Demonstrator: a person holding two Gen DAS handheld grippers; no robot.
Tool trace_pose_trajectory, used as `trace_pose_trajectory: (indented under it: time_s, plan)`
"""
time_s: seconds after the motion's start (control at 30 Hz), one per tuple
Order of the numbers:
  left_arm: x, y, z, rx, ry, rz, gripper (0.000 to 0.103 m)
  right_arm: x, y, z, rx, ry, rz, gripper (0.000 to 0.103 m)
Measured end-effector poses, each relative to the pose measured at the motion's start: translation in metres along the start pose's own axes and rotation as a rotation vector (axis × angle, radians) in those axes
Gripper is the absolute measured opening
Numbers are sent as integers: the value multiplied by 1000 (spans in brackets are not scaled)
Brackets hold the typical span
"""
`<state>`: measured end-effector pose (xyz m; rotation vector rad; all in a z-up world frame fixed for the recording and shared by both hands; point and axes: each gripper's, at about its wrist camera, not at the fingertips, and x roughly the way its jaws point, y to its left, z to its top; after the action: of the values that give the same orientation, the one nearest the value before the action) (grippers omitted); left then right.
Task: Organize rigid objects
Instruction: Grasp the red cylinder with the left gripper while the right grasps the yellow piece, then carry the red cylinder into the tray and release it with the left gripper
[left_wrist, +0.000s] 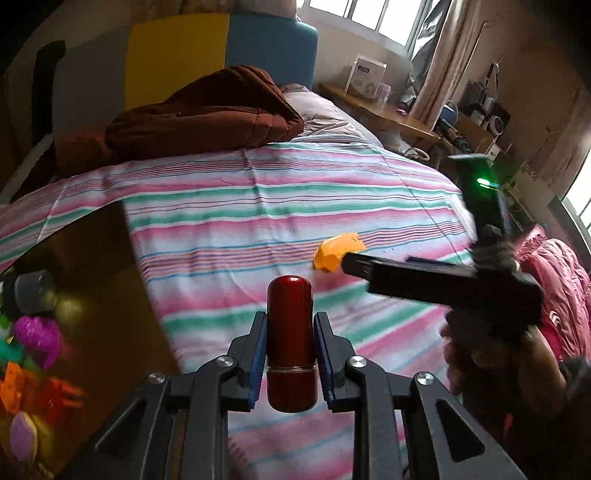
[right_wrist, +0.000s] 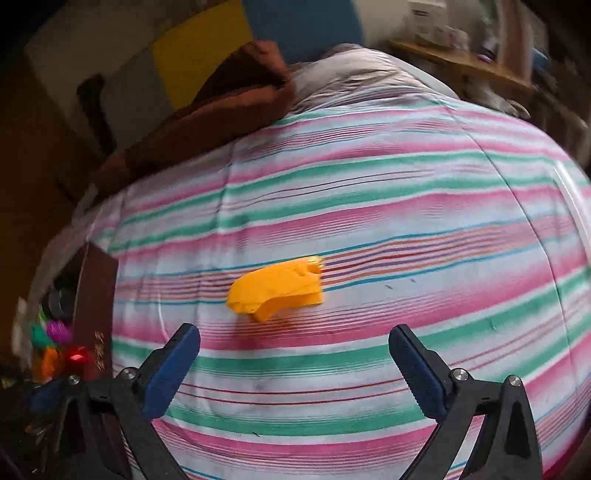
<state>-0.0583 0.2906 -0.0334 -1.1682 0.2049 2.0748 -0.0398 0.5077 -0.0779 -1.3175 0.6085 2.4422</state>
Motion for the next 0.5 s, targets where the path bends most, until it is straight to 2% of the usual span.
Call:
trace_pose_trajectory:
  time_s: [0.17, 0.33, 0.37, 0.4, 0.5]
  plan:
    - [-25, 14, -15, -33, -21, -13, 24, 12, 16, 17, -78, 4, -44, 103]
    - [-43, 31, -24, -76, -34, -10, 24, 36, 34, 31, -139, 61, -89, 103]
    - [-46, 34, -25, -81, -40, -4, 24, 40, 35, 31, -151, 73, -107, 100]
    - [-49, 37, -27, -83, -48, 4, 24, 45, 37, 31, -168, 85, -144, 71]
    - [-60, 45, -33, -84, -74, 35, 24, 48, 41, 25, -196, 112, -156, 67]
